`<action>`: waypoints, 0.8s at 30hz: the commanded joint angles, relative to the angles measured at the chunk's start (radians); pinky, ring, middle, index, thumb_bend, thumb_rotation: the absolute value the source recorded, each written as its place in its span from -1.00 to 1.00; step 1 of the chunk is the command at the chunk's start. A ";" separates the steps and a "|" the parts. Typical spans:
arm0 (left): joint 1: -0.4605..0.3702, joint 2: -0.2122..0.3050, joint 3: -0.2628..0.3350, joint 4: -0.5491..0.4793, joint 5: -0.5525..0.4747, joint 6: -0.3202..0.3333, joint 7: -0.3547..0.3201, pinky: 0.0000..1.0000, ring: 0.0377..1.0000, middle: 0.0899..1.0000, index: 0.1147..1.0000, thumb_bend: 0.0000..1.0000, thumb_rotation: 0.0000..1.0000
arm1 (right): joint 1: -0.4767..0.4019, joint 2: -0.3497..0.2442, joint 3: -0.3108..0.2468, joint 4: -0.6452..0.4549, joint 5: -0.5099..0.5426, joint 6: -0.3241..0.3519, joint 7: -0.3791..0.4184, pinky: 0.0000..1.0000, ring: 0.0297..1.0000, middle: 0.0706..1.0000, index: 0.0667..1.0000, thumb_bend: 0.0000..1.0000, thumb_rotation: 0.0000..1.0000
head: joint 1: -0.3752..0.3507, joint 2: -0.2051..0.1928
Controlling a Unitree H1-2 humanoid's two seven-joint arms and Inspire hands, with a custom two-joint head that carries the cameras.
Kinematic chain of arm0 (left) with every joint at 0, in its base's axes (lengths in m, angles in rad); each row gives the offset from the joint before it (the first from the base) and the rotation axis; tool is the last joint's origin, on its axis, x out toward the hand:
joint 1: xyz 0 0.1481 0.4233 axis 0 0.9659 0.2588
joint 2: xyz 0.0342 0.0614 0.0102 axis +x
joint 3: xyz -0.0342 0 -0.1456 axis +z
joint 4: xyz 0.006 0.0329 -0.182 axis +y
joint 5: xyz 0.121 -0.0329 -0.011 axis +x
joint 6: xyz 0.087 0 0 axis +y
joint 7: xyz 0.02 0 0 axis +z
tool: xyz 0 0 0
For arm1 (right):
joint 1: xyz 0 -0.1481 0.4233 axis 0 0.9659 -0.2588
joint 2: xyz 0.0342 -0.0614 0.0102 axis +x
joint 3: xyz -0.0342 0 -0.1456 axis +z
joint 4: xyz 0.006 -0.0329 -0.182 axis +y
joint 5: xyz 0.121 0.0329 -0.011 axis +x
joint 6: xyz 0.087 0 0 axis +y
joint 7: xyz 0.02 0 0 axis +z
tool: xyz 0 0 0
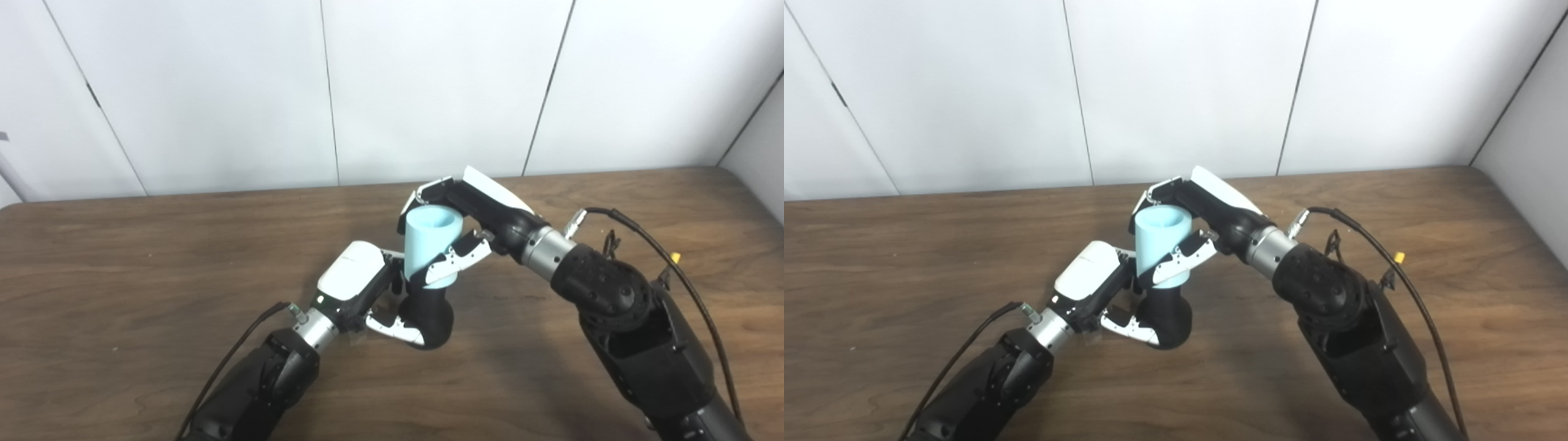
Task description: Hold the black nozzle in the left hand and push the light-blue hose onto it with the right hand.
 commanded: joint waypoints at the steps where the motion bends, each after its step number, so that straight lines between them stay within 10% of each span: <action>1: 0.143 -0.023 -0.042 0.068 0.014 0.026 -0.021 -0.39 -0.32 -0.26 -0.11 0.04 -1.00 | -0.002 -0.005 0.023 -0.019 0.009 -0.036 0.024 -0.39 -0.24 -0.13 -0.04 0.04 -1.00 | 0.000 0.005; 24: 0.162 -0.009 -0.015 0.024 0.003 0.053 -0.056 -0.33 -0.25 -0.20 -0.12 0.04 -1.00 | 0.101 -0.090 0.060 0.093 -0.108 -0.422 -0.107 -0.36 -0.24 -0.11 -0.07 0.04 -1.00 | -0.003 0.020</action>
